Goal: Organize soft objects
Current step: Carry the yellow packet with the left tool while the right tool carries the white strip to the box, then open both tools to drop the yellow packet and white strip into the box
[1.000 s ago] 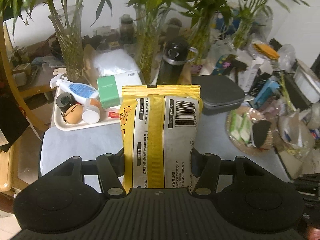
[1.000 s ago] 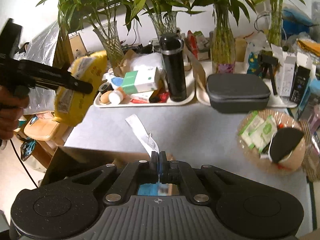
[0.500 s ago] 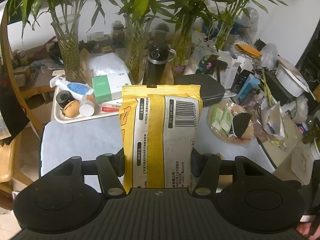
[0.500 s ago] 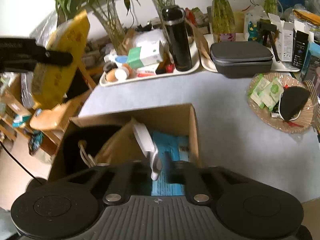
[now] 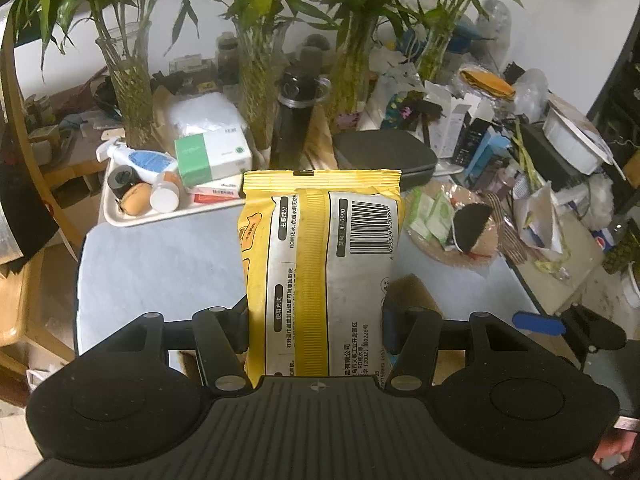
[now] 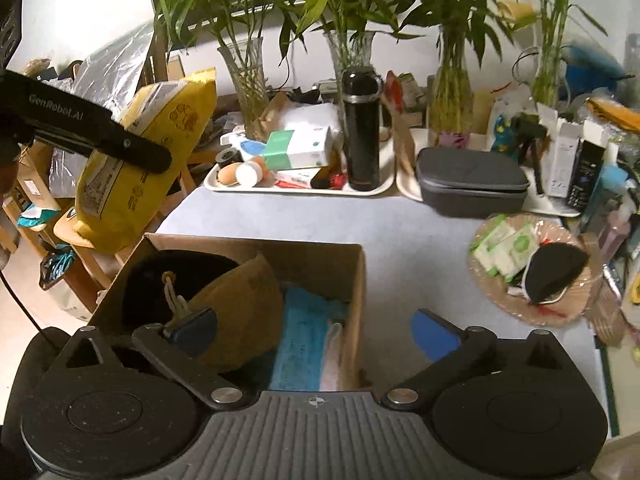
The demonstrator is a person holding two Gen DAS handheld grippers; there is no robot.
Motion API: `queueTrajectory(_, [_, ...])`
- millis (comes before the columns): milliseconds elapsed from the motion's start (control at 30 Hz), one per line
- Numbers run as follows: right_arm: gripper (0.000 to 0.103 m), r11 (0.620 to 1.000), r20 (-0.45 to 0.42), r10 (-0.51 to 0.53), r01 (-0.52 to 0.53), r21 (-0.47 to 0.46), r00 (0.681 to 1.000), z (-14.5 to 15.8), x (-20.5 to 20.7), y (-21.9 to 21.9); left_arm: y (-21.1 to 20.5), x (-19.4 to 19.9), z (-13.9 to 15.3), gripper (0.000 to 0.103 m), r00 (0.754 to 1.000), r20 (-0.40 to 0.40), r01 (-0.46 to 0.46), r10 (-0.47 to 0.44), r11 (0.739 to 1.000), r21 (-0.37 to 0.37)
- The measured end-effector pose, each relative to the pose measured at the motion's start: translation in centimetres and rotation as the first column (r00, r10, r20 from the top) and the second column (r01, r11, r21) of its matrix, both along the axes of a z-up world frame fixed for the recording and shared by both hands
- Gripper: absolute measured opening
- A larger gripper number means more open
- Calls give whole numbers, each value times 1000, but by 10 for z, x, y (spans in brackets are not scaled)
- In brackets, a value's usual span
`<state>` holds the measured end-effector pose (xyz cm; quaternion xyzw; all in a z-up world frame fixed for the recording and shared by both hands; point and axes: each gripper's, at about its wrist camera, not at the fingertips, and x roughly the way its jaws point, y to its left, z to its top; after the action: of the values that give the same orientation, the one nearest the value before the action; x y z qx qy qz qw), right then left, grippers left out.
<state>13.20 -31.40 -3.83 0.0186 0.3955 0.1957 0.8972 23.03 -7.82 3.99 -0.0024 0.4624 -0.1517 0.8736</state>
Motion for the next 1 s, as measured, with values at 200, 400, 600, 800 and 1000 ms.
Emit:
queueTrajectory(200, [103, 999, 60, -9, 11, -46, 998, 13, -11, -13, -24, -7, -3, 56, 998, -52, 20, -21, 1000, -25])
queueTrajectory(400, [103, 997, 108, 3, 5, -81, 994, 19, -20, -18, -42, -10, -12, 56, 996, -81, 37, -39, 999, -26])
queueTrajectory(600, [103, 996, 114, 9, 0, -84, 993, 17, -25, -22, -54, -10, -23, 56, 993, -115, 26, -27, 1000, -13])
queueTrajectory(800, [103, 997, 114, 6, 3, -83, 993, 16, -25, -24, -60, -8, -33, 56, 988, -154, 14, -15, 1000, -12])
queueTrajectory(1000, [103, 996, 119, 21, -11, -88, 993, 16, -25, -21, -62, -6, -37, 57, 984, -178, 3, -2, 1000, 5])
